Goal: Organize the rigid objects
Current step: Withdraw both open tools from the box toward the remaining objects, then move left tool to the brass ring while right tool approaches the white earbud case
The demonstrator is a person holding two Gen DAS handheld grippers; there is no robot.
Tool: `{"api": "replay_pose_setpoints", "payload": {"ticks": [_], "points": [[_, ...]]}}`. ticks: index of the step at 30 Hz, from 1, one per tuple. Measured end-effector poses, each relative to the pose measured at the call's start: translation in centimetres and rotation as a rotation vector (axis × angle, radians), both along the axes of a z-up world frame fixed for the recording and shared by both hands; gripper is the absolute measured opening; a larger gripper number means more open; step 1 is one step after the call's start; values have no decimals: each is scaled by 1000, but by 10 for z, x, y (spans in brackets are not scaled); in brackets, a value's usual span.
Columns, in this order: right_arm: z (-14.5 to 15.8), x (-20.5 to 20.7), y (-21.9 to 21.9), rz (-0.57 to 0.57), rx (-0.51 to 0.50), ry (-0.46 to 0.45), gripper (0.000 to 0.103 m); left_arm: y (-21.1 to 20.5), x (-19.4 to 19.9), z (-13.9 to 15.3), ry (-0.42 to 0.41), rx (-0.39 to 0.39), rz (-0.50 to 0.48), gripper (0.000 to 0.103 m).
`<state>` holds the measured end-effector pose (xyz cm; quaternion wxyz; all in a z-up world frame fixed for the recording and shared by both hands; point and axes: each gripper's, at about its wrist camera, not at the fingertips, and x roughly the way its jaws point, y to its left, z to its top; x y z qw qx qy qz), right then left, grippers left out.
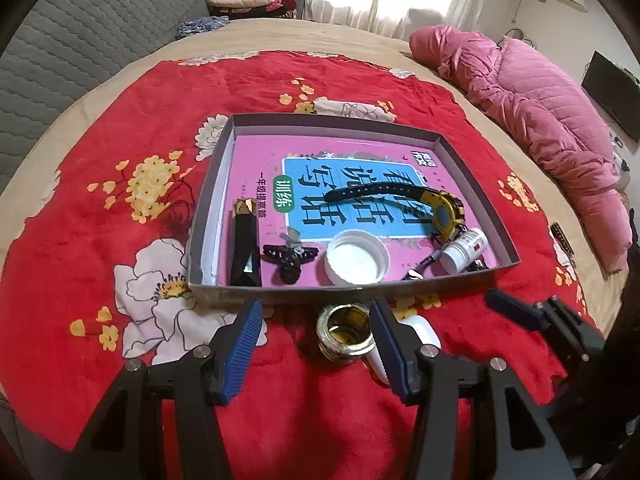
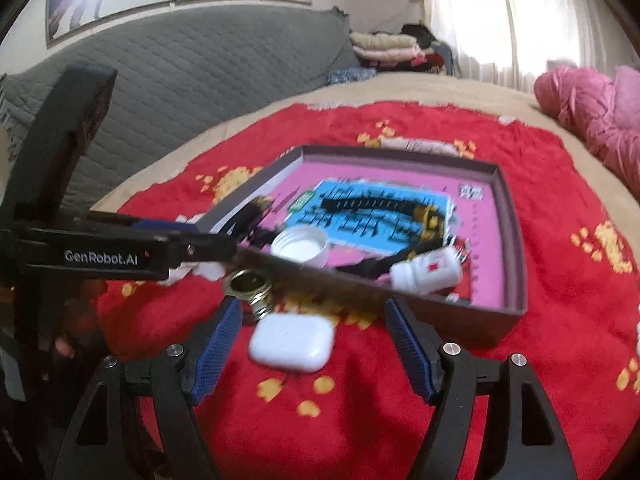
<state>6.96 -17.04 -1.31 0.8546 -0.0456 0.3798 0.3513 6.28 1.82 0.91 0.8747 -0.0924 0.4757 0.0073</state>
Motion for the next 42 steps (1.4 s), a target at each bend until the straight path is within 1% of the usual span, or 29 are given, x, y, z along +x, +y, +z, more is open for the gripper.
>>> {"api": "replay_pose_setpoints", "payload": {"ticks": [5, 10, 19, 23, 33, 42], "points": [[-9, -5, 6, 1, -48, 29, 75, -4, -6, 1, -5, -3, -13, 55], [-12, -11, 10, 7, -58, 48, 75, -7, -10, 0, -5, -16, -29, 55], [-23, -12, 20, 6, -93, 67, 75, -15, -12, -15, 24, -8, -46, 55], [-32, -9, 22, -2, -98, 95, 75, -16, -10, -22, 36, -14, -50, 55], [-41, -6, 34, 12, -122, 75, 75, -17, -4, -35, 63, -17, -50, 55], [-49, 0, 38, 0, -147, 53, 75, -16, 4, -43, 74, -26, -46, 55]]}}
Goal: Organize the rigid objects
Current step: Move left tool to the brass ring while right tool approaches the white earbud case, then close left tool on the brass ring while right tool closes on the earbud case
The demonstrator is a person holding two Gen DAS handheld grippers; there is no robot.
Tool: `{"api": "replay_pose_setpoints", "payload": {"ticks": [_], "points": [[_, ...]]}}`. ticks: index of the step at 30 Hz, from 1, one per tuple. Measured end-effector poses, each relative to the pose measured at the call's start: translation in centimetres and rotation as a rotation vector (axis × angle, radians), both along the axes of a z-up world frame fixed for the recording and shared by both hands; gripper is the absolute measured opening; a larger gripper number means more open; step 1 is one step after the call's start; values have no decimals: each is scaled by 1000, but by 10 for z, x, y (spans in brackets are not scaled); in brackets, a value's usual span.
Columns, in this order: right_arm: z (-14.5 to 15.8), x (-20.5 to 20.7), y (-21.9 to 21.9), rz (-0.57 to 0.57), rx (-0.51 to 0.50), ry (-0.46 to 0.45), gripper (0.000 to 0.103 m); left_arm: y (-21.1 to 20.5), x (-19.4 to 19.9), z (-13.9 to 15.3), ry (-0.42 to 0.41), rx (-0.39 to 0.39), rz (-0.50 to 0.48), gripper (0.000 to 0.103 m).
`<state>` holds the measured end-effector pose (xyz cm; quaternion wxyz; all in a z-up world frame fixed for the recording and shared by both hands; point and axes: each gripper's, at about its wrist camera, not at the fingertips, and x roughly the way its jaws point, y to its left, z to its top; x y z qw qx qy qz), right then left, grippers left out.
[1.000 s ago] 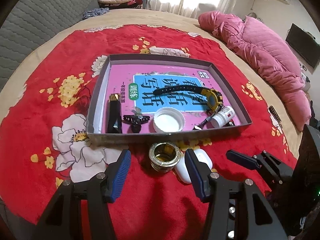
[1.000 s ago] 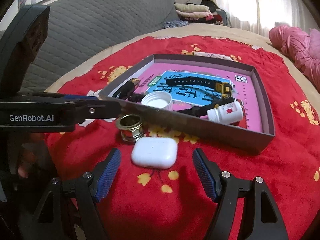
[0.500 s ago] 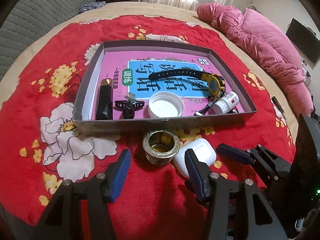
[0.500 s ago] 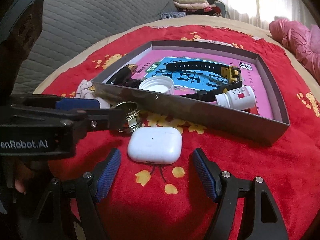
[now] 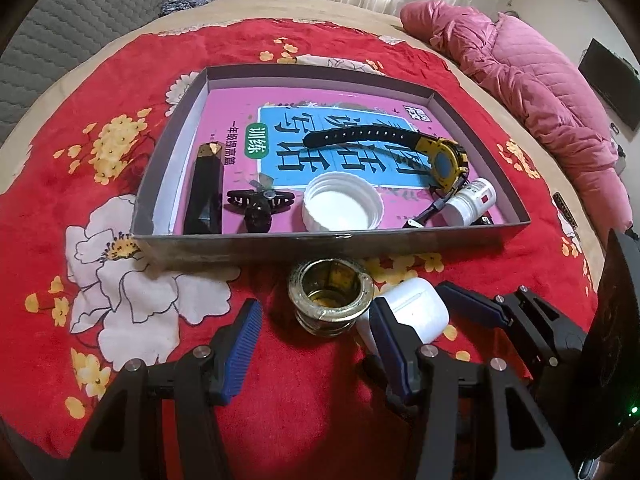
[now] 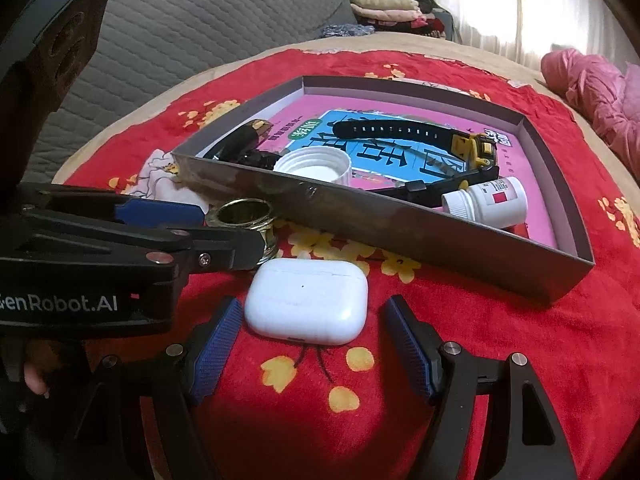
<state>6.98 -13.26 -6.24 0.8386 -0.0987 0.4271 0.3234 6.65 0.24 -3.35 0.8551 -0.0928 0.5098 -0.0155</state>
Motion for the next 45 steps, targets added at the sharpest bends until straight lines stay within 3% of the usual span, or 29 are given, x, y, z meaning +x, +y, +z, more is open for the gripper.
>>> {"api": "replay_pose_setpoints", "payload": {"ticks": [14, 19, 24, 26, 39, 45], "points": [[-9, 7, 4, -10, 1, -6, 76, 3, 12, -10, -4, -48, -4, 55], [-12, 7, 5, -9, 4, -6, 77, 0, 16, -12, -15, -59, -20, 43], [-10, 6, 8, 10, -18, -25, 72, 1, 16, -13, -16, -80, -22, 42], [-8, 6, 8, 18, -15, -21, 64, 2, 15, -13, -19, -82, -24, 42], [5, 5, -9, 0, 26, 6, 63, 7, 0, 17, -68, -54, -23, 42], [36, -3, -24, -34, 58, -111, 63, 13, -4, 34, -102, -59, -8, 42]]}}
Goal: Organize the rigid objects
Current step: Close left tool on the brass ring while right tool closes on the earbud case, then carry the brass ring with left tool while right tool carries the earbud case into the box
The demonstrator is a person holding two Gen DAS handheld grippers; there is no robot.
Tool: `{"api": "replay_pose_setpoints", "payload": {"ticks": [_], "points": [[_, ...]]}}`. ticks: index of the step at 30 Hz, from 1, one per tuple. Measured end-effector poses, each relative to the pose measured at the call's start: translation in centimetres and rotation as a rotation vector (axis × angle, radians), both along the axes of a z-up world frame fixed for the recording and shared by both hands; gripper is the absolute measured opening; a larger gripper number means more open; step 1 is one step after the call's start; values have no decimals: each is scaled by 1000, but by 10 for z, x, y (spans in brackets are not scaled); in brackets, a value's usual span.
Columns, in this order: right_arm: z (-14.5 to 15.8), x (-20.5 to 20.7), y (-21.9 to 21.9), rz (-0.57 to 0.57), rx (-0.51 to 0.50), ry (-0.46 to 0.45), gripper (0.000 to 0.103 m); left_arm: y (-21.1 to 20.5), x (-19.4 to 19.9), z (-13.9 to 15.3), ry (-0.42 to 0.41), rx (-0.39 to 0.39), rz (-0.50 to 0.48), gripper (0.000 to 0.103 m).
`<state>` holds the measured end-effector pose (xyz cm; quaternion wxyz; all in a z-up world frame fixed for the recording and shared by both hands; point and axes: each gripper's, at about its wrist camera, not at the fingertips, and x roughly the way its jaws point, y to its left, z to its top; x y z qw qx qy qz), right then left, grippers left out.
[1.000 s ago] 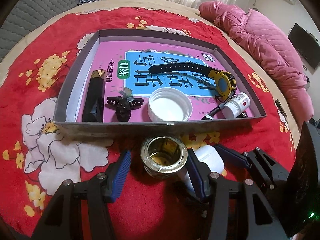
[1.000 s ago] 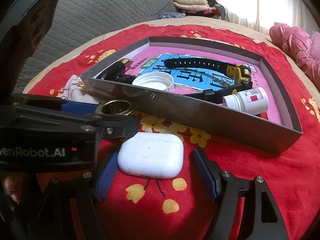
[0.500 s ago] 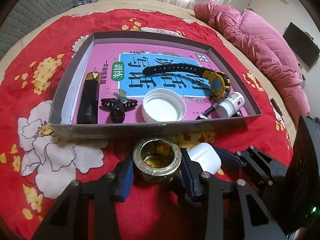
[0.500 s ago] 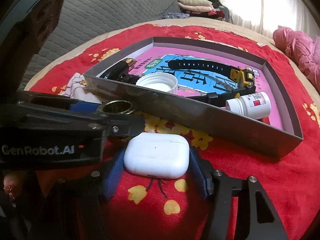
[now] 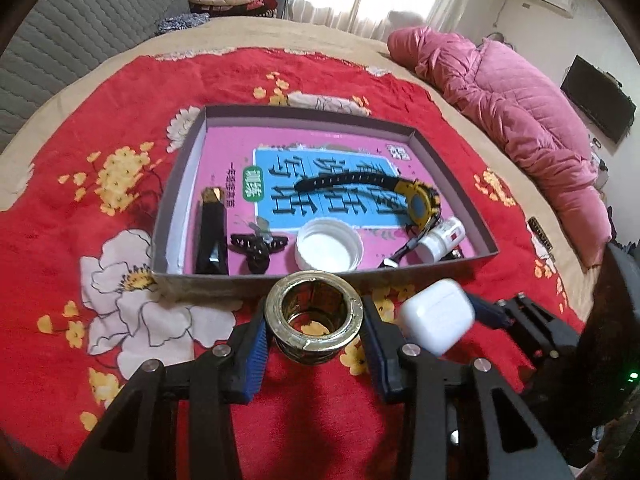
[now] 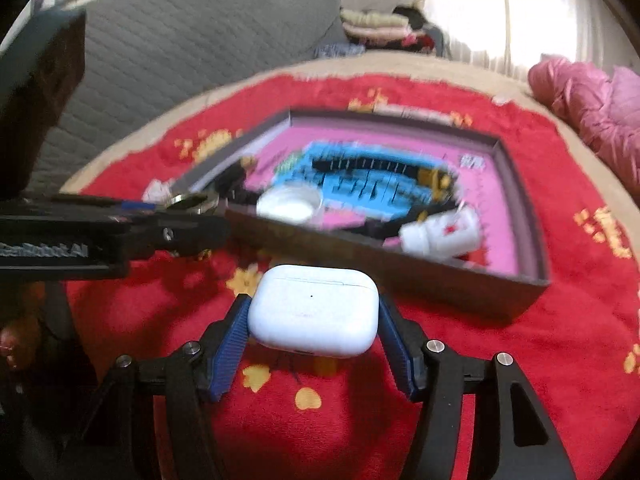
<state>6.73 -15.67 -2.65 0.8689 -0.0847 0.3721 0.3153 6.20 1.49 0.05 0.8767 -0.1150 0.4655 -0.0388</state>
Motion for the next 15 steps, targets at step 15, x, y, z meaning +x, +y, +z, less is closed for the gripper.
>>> {"api": "replay_pose_setpoints", "payload": {"ticks": [15], "points": [[25, 6, -6, -13, 0, -180, 64, -3, 15, 14, -56, 23, 16, 42]]}}
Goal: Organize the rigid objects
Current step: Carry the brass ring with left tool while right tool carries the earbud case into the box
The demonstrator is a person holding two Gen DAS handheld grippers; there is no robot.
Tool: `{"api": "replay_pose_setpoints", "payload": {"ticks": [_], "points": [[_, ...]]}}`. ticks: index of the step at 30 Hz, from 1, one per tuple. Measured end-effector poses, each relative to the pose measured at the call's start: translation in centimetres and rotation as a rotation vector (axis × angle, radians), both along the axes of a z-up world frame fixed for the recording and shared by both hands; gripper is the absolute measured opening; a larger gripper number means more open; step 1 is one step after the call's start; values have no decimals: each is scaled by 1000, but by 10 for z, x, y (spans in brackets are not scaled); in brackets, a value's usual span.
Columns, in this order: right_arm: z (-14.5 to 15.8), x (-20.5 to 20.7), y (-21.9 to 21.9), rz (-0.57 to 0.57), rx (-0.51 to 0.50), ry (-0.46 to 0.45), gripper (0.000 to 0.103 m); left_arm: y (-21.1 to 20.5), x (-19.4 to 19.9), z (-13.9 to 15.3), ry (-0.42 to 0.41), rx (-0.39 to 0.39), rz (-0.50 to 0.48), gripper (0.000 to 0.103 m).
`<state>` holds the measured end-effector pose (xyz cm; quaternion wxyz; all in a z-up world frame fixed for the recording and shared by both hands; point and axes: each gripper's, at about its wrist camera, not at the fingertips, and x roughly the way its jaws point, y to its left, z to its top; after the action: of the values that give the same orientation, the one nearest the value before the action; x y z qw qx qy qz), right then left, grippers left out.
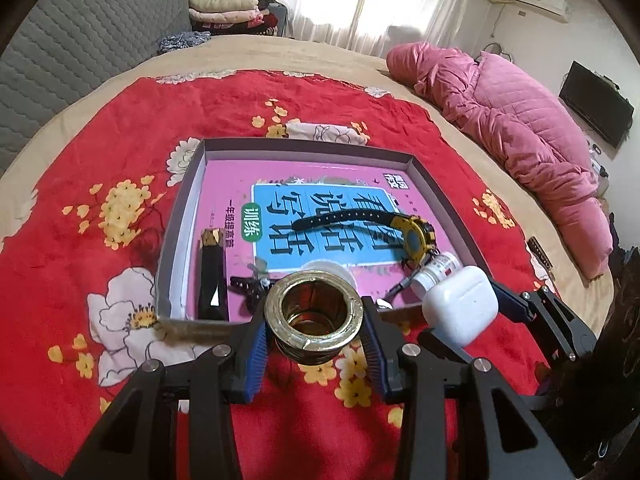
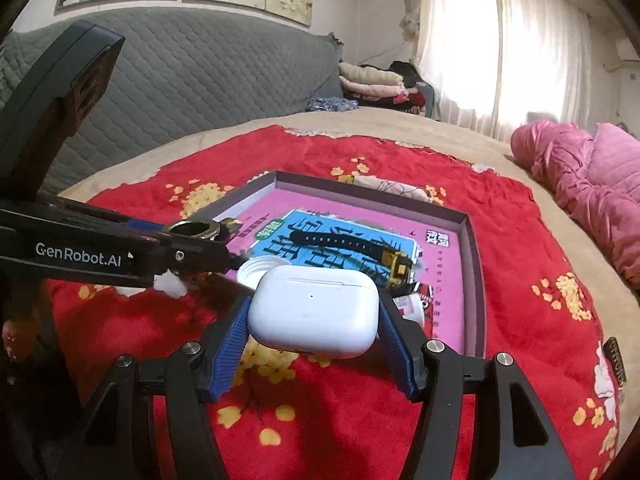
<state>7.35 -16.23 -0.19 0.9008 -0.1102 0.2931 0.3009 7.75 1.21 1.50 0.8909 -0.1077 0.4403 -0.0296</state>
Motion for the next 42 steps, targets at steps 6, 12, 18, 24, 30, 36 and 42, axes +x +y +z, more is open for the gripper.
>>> {"api": "replay_pose_setpoints", "payload": {"ticks": [6, 12, 18, 24, 30, 36, 42], "points": [[-5, 15, -4, -30, -7, -7, 64, -1, 12, -6, 6, 17, 5, 42], [-5, 29, -19, -94, 26, 1, 64, -9, 25, -9, 3, 44, -14, 42], [-9, 44, -33, -147, 53, 29, 64, -13, 35, -18, 24, 42, -20, 42], [-10, 48, -35, -155, 62, 36, 64, -16, 40, -24, 35, 41, -25, 41], [-14, 49, -30, -141, 57, 43, 64, -17, 44, -29, 46, 39, -25, 41], [-17, 50, -28, -133, 50, 54, 64, -19, 46, -31, 52, 42, -27, 41], [-22, 51, -23, -121, 32, 68, 64, -20, 45, -32, 54, 46, -30, 41]]}}
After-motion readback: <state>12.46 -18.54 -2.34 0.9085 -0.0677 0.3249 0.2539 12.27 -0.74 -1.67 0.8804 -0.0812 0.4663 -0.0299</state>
